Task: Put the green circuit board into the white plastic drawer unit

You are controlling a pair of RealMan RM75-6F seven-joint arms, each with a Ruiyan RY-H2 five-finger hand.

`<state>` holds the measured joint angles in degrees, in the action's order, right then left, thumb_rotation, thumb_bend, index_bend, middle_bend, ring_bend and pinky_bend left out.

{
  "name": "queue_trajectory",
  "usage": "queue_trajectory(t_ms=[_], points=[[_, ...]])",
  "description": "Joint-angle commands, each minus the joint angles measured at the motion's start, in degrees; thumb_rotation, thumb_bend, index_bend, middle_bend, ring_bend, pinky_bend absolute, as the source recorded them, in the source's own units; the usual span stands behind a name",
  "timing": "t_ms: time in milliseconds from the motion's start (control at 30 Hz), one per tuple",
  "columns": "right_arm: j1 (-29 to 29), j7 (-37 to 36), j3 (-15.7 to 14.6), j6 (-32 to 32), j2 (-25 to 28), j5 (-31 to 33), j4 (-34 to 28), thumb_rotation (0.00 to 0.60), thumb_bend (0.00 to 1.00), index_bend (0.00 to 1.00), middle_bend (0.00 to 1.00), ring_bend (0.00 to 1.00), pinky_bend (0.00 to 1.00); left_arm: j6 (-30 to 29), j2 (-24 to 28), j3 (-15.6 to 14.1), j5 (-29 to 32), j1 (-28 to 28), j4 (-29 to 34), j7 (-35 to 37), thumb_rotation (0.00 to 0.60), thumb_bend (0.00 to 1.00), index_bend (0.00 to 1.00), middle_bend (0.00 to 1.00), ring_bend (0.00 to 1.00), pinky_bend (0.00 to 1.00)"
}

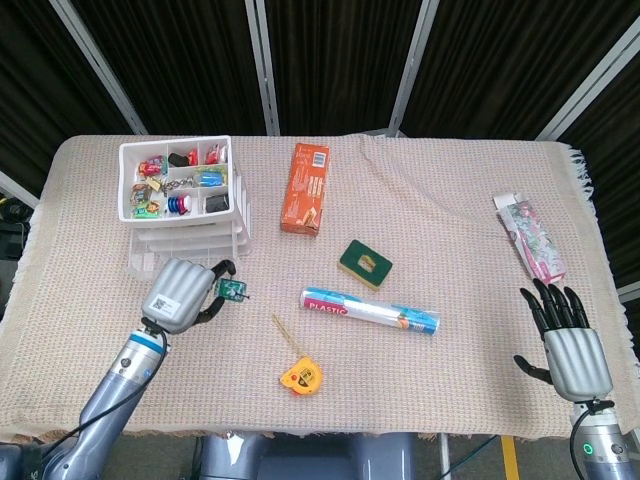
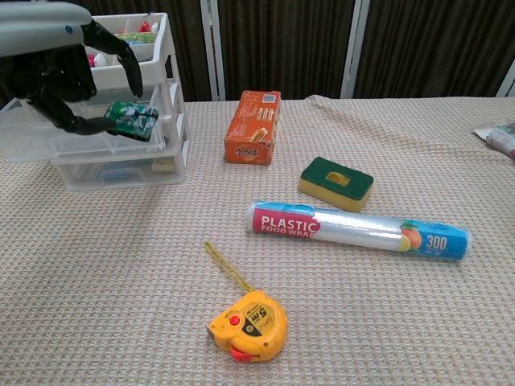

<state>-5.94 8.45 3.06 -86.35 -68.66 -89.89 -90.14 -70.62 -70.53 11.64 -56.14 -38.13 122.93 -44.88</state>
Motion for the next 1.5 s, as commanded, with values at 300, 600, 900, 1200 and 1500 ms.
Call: queue_trajectory(t_ms=[300,600,900,1200,1500], points=[[-0.04,-0.08,-0.03,0.17,0.08,0.06,-0.11,0.6,0.02,0.09,0.0,0.0,0.0,2.11,6.26,5.9,11.42,-3.9,-5.42,2.44,0.6,0.44,0.68,1.0,0.93,0.78],[-0.02,0.06,-0.06,0.19,0.08,0.07,-0.24,0.6,0.02,0.09,0.0,0.0,0.0,4.19,7.76,4.36,14.22,-3.97,-8.67,4.13,0.6,0.44,0.68,1.0,0.93,0.78],[0.01,0.05,-0.03,0.21,0.11,0.17,-0.29,0.6,0.02,0.09,0.0,0.0,0.0,5.4,5.79,1.74,14.87,-4.29,-11.96,5.34,0.6,0.44,0.68,1.0,0.93,0.78],[-0.01,0.02,-0.01,0.27,0.14,0.22,-0.33,0.6,0.02,0.09,0.0,0.0,0.0,5.7,3.36,0.02,16.27,-5.2,-14.92,4.73,0.6,0.44,0.67,1.0,0.93,0.78],[-0.01,-0.13,-0.02,0.27,0.17,0.21,-0.31,0.6,0.02,0.09,0.0,0.0,0.0,4.87,1.57,-0.66,17.73,-5.88,-16.78,4.5,0.6,0.41,0.61,1.0,0.93,0.78]])
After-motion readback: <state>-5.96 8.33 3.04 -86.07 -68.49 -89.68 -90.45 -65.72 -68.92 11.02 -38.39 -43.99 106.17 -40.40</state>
